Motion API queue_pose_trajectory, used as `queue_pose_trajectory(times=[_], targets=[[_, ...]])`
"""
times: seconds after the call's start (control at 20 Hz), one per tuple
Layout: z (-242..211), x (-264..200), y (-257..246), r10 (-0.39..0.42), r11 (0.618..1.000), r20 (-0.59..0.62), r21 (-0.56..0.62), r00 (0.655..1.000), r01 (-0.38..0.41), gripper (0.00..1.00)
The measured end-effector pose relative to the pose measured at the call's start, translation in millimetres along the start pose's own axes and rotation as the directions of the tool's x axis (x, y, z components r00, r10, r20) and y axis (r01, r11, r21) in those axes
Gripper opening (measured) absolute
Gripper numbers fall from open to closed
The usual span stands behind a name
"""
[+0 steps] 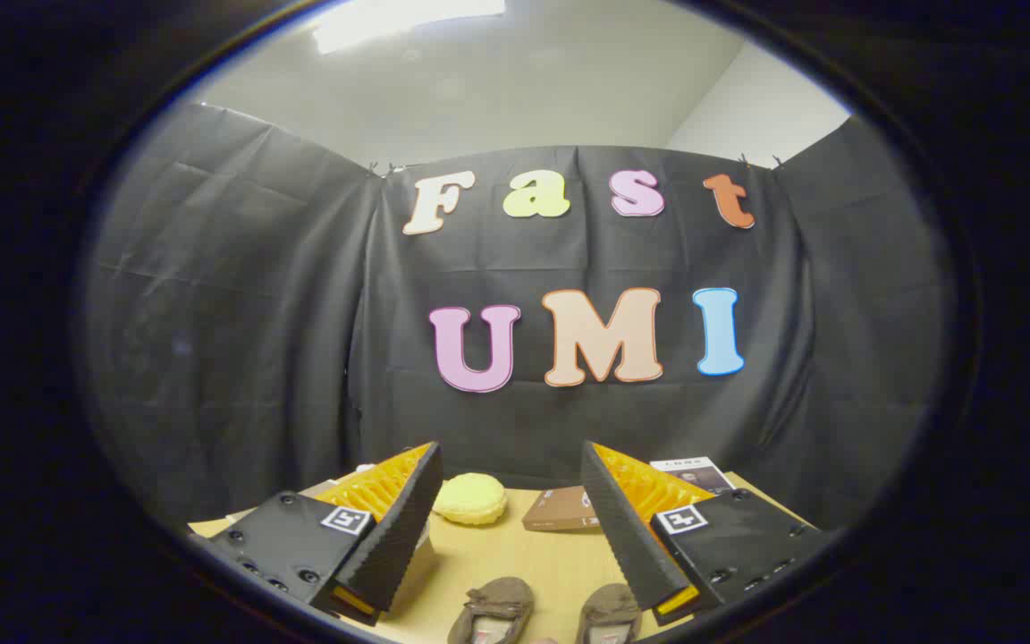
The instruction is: Open the storage box then place both shoes into the box .Put the left shoe in first, then the right shoe, with the right side of both shoes facing outward in a uniform manner.
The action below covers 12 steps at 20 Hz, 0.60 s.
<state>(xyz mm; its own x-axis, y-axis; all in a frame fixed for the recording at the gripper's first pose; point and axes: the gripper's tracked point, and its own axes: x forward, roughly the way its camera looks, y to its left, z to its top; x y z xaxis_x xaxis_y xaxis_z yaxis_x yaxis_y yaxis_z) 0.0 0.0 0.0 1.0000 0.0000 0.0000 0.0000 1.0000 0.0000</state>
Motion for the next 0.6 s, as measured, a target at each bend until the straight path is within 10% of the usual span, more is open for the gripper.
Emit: queue_pose_trajectory(times=[0.6], targets=[[1.9,-6.8,1.9,0.003,1.0,-0.007,-0.016,1.0,-0.003,0.99]])
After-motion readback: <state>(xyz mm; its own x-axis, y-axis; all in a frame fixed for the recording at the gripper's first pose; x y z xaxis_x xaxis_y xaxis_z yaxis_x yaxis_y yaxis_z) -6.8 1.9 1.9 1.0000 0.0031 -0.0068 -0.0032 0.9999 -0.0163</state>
